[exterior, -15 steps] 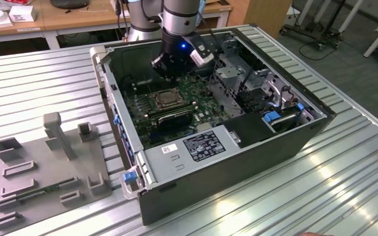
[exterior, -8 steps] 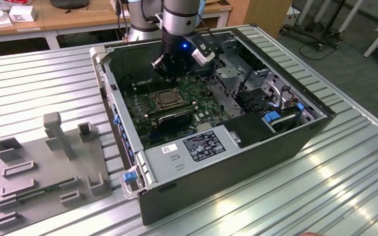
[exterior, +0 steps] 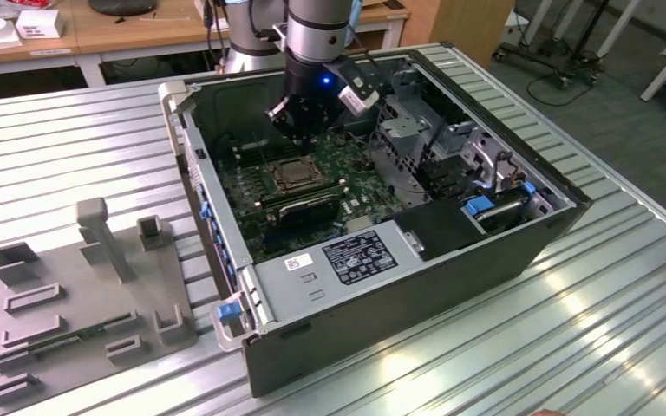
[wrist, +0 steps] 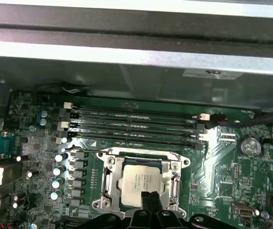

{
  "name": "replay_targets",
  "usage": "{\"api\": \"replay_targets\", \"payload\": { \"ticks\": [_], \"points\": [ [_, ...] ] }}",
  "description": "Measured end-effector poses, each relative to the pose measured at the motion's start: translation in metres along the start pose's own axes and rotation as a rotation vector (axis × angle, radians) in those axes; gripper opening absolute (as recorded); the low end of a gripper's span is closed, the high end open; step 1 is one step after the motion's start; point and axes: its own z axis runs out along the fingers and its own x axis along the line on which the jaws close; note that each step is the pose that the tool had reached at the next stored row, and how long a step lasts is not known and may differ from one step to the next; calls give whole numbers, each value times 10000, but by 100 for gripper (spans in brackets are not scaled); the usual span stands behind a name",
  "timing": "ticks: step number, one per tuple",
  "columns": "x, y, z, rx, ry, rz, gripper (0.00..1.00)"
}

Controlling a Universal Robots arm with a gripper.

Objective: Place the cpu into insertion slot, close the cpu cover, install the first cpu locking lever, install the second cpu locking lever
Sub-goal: 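Close the cpu cover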

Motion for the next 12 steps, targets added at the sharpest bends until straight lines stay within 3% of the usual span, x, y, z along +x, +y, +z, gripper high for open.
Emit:
{"api": "replay_targets", "payload": {
  "ticks": [4, 8, 12],
  "points": [
    [4, -1, 5, 77, 24, -425, 11],
    [66, 4, 23, 242, 12, -438, 11],
    [135, 7, 74, 333, -1, -436, 11]
  ]
}}
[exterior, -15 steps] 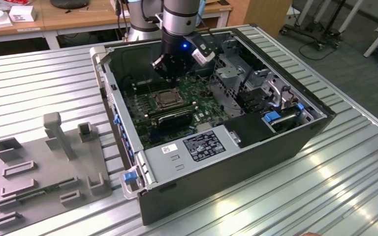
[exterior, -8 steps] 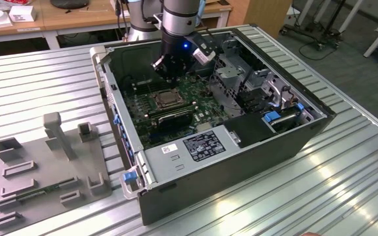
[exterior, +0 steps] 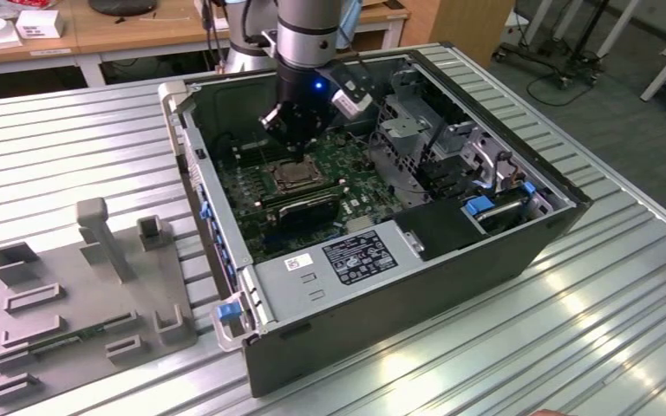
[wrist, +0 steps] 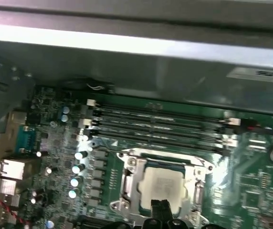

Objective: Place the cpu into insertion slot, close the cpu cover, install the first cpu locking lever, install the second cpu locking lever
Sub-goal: 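Close the cpu cover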

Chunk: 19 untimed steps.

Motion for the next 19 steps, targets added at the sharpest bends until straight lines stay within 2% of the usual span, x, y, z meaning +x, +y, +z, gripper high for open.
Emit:
{"api": "replay_targets", "payload": {
  "ticks": [6, 12, 15, 19],
  "points": [
    [87, 10, 81, 80, -57, 1, 11],
    [166, 19, 147, 148, -219, 1, 11],
    [176, 20, 161, 159, -231, 45, 11],
    [189, 22, 182, 154, -233, 522, 11]
  ]
}}
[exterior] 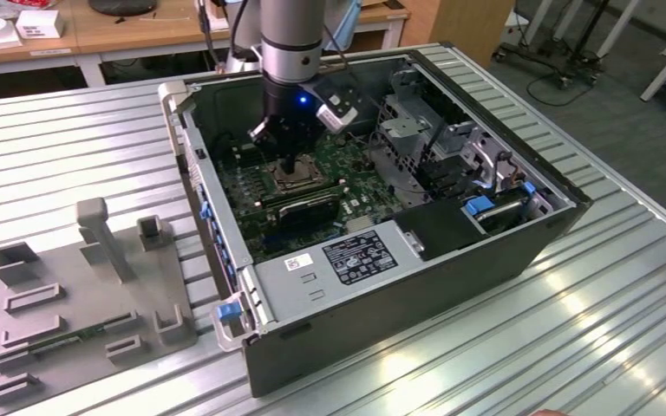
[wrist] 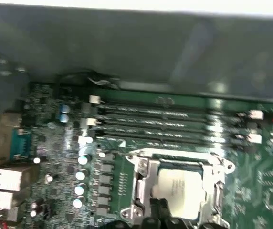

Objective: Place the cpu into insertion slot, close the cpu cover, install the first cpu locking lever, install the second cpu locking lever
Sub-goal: 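Close the cpu cover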

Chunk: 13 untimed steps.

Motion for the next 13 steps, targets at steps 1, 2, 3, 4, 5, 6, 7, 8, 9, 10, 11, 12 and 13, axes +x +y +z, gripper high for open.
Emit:
{"api": "replay_targets", "payload": {
  "ticks": [1, 2, 3, 4, 5, 6, 7, 8, 9, 10, 11, 12, 13],
  "points": [
    [14, 2, 3, 0, 0, 62, 11],
    [32, 7, 7, -1, -2, 81, 11],
    [51, 10, 11, 0, -12, 82, 11],
    [65, 13, 20, -1, -30, 83, 11],
    [76, 15, 32, 0, -49, 83, 11],
    [85, 15, 45, 4, -66, 83, 11],
    [92, 16, 60, 5, -83, 83, 11],
    [99, 18, 75, 6, -95, 83, 11],
    [100, 18, 84, 5, -97, 83, 11],
    [101, 18, 85, 7, -97, 85, 11],
    [101, 18, 85, 7, -96, 86, 11],
    [101, 18, 85, 8, -96, 87, 11],
    [101, 18, 85, 7, -96, 88, 11]
  ]
}}
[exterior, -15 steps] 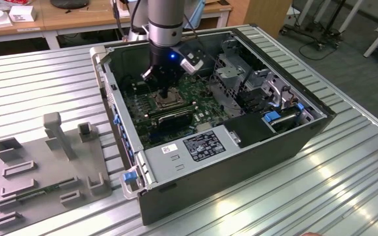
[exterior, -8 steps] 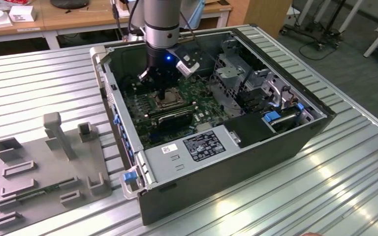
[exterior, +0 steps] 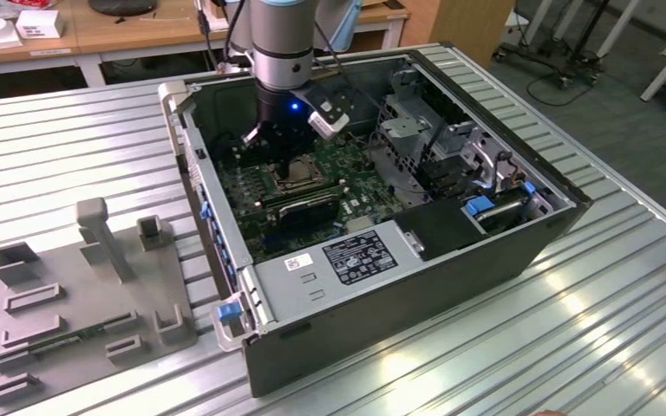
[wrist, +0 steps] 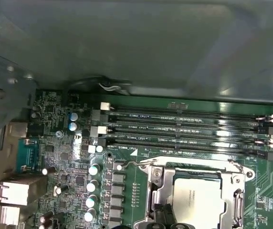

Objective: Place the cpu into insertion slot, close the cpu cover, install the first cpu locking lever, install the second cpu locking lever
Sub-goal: 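Close the cpu cover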

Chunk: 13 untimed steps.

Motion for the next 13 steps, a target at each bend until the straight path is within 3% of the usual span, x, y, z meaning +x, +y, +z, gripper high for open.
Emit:
{"api": "replay_targets", "payload": {
  "ticks": [7, 13],
  "points": [
    [6, 55, 12, -2, -4, 48, 11],
    [24, 58, 59, 3, -2, 255, 11]
  ]
}}
